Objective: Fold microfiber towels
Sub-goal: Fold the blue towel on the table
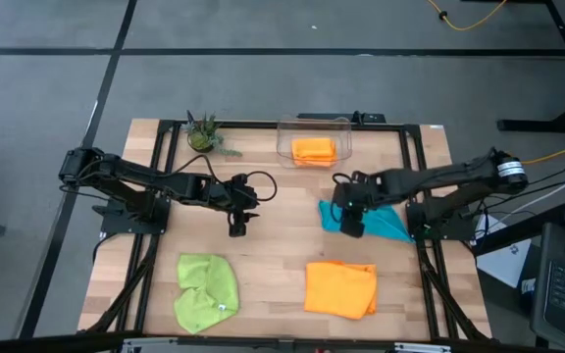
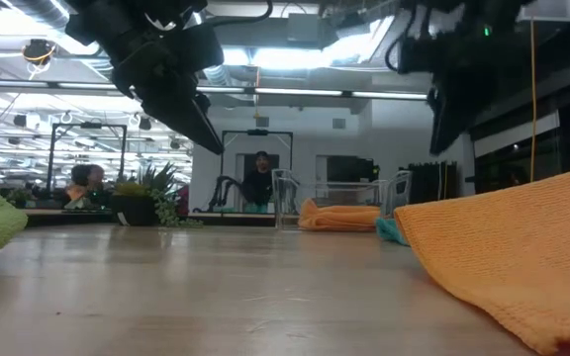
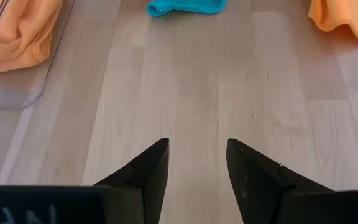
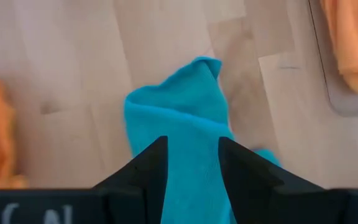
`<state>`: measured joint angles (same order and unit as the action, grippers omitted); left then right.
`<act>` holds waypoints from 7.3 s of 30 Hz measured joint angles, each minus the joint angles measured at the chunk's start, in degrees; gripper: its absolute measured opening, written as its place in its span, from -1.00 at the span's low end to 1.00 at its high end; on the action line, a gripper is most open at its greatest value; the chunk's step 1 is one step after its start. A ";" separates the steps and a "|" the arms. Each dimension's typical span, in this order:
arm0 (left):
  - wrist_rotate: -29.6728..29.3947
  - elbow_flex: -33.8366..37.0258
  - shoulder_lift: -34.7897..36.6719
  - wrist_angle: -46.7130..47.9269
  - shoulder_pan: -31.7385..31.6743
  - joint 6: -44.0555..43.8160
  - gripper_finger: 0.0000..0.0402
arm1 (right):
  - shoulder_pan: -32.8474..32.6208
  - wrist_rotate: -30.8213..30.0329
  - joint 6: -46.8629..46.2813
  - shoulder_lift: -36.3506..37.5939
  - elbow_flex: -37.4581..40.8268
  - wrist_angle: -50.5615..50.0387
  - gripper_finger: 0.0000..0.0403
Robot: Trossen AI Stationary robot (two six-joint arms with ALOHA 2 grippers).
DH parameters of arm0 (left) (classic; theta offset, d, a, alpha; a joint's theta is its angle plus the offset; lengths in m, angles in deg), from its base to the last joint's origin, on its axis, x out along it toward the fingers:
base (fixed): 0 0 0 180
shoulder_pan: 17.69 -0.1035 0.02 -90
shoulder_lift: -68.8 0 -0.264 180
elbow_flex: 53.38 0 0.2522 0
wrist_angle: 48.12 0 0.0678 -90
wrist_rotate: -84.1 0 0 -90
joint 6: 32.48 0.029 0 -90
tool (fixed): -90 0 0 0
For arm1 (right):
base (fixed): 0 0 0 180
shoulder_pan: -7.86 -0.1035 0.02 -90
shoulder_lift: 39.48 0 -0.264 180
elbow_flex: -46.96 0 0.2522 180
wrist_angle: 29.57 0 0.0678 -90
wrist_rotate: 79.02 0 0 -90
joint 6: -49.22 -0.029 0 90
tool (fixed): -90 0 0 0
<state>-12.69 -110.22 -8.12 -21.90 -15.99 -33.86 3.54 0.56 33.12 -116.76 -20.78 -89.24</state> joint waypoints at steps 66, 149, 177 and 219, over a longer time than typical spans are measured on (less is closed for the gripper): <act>0.00 0.01 0.00 -2.72 0.00 0.46 -0.23 | 4.74 18.41 -0.09 -4.44 19.15 35.20 -0.28; -0.35 0.03 -5.06 -20.11 -0.17 -4.00 -0.99 | -3.35 -4.81 20.17 -22.07 -5.88 45.07 -0.83; -19.98 0.01 -1.44 -6.88 0.68 -7.28 -1.00 | -10.27 6.87 -7.63 -20.72 1.05 32.50 -0.40; -24.11 0.01 -1.49 -4.71 -0.17 -7.14 -1.00 | -16.17 -9.23 -12.08 -30.32 0.86 43.01 -0.89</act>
<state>-36.79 -110.21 -9.61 -26.61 -16.16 -41.00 -12.63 -8.67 21.05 -147.07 -19.92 -46.23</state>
